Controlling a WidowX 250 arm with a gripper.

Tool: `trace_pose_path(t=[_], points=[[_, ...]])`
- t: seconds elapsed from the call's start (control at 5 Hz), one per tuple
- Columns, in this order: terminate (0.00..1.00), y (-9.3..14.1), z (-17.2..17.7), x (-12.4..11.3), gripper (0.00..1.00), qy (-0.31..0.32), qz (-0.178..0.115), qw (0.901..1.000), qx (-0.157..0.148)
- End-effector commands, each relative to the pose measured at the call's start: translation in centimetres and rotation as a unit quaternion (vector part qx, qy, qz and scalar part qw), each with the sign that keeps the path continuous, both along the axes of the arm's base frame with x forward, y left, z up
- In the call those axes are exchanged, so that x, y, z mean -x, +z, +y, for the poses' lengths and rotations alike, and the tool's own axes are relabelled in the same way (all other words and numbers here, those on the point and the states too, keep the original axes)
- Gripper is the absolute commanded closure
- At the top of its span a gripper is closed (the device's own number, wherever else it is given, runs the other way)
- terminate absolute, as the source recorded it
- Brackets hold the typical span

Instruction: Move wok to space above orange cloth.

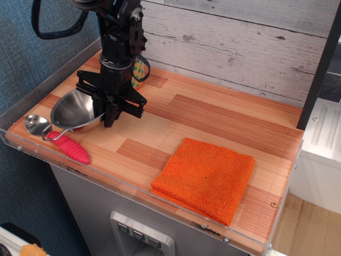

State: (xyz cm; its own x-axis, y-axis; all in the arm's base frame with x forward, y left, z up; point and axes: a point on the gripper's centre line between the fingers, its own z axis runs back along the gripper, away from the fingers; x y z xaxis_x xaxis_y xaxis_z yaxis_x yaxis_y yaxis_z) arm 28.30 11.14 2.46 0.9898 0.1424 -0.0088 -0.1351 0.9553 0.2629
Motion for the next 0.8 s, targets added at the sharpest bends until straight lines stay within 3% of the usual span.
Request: trace_pose_path(t=[0.0,0.4,0.6], points=[[0.0,4.4,-1.1,-0.1,1.0,-0.027,-0.036,0.9978,-0.049],[0.0,6.3,-4.6,-0.5,1.0,-0.11,-0.05,0.9916,-0.047],[0.0,6.1,-7.5,-1.0,1.0,-0.194,-0.066,0.9782,-0.034]])
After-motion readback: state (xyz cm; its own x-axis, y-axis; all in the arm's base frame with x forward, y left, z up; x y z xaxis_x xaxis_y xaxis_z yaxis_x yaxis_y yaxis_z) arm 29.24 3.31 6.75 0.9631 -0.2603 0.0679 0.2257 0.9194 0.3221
